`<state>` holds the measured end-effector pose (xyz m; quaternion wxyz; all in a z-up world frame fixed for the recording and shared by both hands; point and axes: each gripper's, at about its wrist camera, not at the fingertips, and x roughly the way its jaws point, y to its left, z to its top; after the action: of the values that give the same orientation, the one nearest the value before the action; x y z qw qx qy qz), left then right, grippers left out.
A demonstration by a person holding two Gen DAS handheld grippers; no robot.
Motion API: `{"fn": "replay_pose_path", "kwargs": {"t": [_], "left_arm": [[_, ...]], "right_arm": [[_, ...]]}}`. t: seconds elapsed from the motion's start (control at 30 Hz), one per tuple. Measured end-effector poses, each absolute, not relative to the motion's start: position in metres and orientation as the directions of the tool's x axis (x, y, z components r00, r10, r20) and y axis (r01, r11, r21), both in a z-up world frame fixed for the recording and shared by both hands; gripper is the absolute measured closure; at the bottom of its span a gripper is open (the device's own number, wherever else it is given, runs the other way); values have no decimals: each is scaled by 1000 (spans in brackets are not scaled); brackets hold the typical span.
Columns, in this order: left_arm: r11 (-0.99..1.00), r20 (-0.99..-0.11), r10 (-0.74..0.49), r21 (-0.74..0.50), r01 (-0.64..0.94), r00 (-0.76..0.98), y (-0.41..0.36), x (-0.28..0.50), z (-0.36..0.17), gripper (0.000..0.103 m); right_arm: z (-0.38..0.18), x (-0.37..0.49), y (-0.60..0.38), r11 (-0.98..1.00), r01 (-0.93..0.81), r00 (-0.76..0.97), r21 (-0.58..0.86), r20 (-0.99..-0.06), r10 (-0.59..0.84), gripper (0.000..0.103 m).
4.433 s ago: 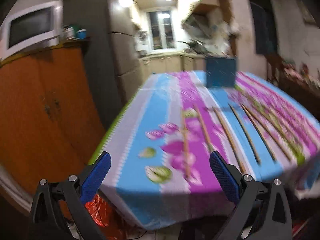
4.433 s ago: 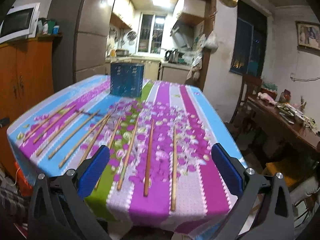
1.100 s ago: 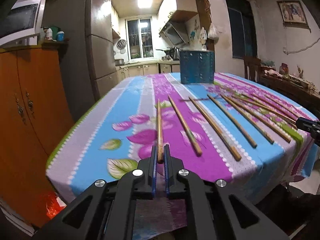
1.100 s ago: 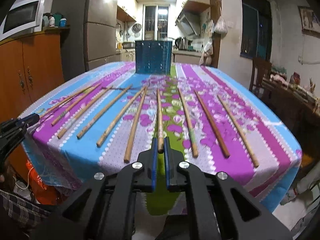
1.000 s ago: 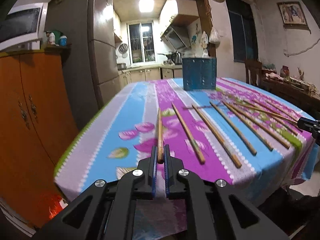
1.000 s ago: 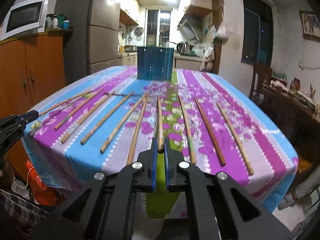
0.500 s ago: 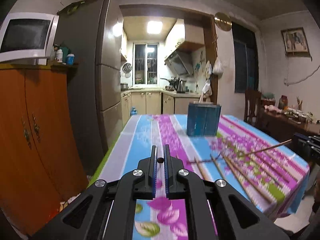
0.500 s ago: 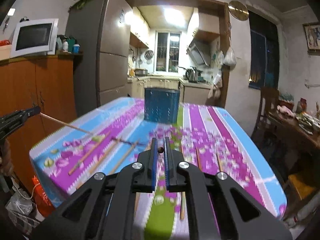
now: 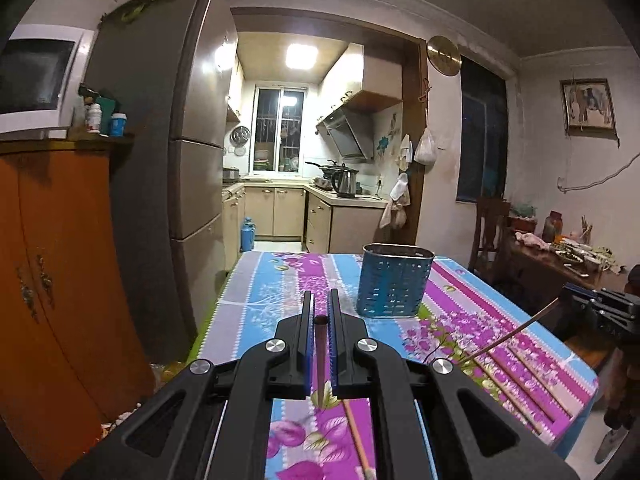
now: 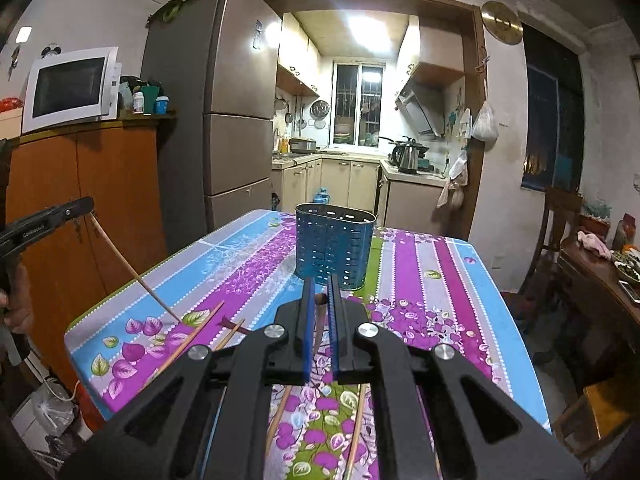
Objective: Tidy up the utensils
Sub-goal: 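Lift the left tool's chopstick toward the blue holder while the right tool carries its own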
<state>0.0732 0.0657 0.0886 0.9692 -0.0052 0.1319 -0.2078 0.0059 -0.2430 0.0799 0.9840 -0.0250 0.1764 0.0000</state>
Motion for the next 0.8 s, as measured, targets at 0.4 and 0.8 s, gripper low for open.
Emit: {"fn": "replay_pose_path", "kwargs": {"t": [0.4, 0.8], "left_arm": [[889, -265, -455, -82, 450, 850, 43, 114, 117, 96], [847, -210, -530, -82, 525, 822, 1, 140, 154, 96]], "right_arm": [[109, 34, -269, 999, -50, 923, -2, -381, 45, 98], [150, 66, -279, 997, -77, 937, 3, -341, 74, 98]]}}
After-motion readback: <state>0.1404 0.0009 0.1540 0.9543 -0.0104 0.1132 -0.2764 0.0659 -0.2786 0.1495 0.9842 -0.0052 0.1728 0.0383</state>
